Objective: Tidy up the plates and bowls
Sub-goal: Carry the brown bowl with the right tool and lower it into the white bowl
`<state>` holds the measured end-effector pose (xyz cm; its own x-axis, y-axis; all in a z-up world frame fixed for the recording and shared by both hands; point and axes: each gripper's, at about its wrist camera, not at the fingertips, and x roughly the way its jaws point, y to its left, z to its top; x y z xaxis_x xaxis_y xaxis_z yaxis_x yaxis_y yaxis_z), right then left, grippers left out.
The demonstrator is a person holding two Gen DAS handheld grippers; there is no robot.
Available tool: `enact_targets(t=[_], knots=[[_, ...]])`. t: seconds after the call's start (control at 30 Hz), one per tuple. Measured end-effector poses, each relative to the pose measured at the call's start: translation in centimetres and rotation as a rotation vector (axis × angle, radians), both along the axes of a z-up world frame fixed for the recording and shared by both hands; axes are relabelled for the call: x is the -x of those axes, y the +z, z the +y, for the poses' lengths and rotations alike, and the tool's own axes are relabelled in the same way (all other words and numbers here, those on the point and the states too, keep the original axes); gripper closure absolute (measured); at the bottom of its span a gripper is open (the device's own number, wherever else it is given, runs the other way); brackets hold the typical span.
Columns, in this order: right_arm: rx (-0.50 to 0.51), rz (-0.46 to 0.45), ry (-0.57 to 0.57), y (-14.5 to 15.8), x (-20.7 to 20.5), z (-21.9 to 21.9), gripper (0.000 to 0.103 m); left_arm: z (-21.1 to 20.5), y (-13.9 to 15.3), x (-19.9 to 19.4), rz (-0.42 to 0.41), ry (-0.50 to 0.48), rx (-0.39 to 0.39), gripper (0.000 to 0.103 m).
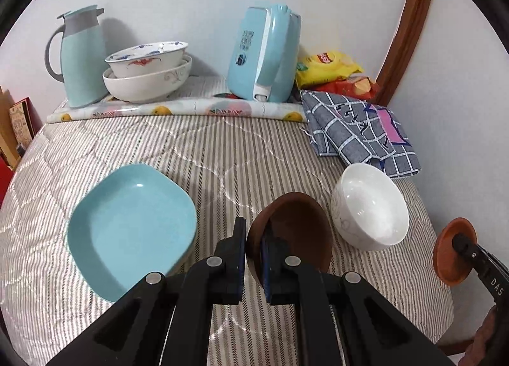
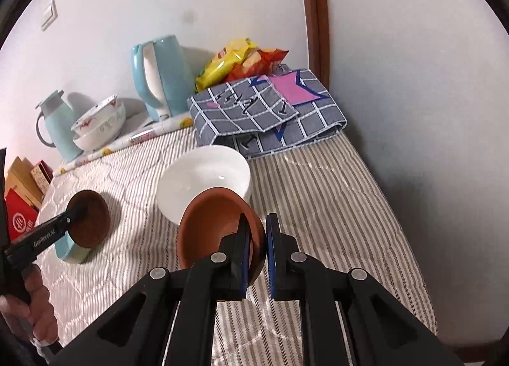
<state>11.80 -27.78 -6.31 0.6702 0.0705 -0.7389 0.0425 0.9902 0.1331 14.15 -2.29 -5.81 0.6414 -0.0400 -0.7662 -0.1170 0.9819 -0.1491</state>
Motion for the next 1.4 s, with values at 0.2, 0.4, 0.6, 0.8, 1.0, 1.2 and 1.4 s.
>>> enact_targets(t=[0.2,0.4,0.6,0.8,1.0,1.2,1.4], knots=[[-0.002,-0.007,-0.008,0.8,-0.3,0.6,0.093,0.9,0.4,-0.2,-0.004,-0.002,0.018,0.094],[-0.012,-0.015,-0.028,1.6,-0.8,0.9,0.093,1.5,0.8,-0.6,-0.008,-0.003,0.027,0.094],[0.002,-0.019,-0.037,1.9,-1.7,1.5,0.093,2.2,0.8,-1.2,-0.007,-0.005,0.036,0.094],[-0.01,-0.013,-0.049,1.5,-3.0,2.1,0.094,2.7,0.8,-2.2,-0.001,-0.014,0.022,0.094],[-0.005,0.005,-0.058,0.9,-4.2,2.8,0.093,3.4,0.4,-3.6,0.008,-0.022,0.024,0.094],[-0.002,0.018,-0.072,0.4,-5.1,3.1,0.093,3.7,0.3,-4.7,0.009,-0.04,0.026,0.094],[0.007,0.036,-0.079,-0.2,-6.0,3.7,0.093,3.8,-0.2,-5.4,0.014,-0.056,0.034,0.094]])
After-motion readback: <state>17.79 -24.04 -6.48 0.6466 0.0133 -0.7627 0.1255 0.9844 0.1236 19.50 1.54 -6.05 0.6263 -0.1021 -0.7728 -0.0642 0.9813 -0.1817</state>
